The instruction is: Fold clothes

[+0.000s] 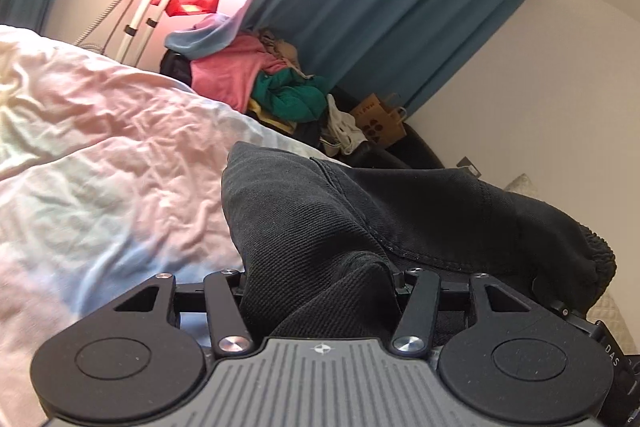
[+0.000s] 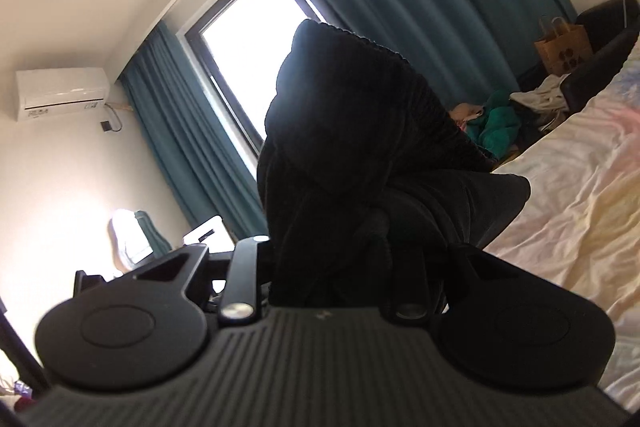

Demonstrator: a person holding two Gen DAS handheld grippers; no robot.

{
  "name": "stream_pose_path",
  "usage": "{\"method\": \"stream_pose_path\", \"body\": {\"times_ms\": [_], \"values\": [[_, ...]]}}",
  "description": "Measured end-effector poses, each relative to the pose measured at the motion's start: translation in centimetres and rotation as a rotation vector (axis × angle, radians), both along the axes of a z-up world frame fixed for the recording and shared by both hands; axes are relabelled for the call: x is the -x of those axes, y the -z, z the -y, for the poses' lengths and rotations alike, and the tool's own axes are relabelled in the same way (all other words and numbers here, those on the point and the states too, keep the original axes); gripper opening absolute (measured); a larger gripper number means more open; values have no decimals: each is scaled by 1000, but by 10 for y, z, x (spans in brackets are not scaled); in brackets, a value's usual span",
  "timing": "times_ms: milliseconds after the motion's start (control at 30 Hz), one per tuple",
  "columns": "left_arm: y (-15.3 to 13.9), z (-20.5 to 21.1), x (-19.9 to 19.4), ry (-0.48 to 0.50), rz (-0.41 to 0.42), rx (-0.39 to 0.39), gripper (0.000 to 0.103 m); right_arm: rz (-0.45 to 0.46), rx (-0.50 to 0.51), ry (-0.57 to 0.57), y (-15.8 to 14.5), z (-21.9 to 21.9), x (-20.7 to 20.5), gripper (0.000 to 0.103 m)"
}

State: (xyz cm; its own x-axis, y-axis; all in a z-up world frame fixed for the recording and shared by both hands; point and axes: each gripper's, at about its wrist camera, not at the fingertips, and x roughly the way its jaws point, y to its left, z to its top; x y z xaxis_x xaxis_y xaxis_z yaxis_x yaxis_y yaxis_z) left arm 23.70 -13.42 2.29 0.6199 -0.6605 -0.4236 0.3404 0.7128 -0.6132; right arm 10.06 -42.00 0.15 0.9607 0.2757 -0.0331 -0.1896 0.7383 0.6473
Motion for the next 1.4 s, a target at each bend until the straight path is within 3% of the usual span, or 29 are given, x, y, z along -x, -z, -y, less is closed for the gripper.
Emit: {"method": "stream_pose_path", "body": {"times_ms": [233,300,433,567,733,833,1000,1133,1300,1400], "values": [[48,108,-84,111,5,-56,55,-20,-68,164,38,78,-32,34],[64,134,-106,163,-9,-119,55,-26,-87,210,49,101,-41,34],[96,166,-124,235,-38,-244,55,-150,-201,262,100,130,-54,34],[112,169,-123,281,-13,-288,58,-184,-260,258,120,135,-53,34],[125,163,-109,289,-44,-377,64,-348,-248,265,130,125,-46,38],[137,160,-95,284,-43,-434,70,-489,-315,254,152,125,-39,45],[134,150,-76,222,-38,-417,74,-525,-456,227,184,133,-29,51],[109,143,-61,217,-54,-466,74,-579,-500,227,179,129,-12,52],[67,124,-28,240,-3,-498,73,-640,-298,290,129,117,26,53],[37,118,0,260,57,-531,74,-601,-121,300,86,105,50,53]]}}
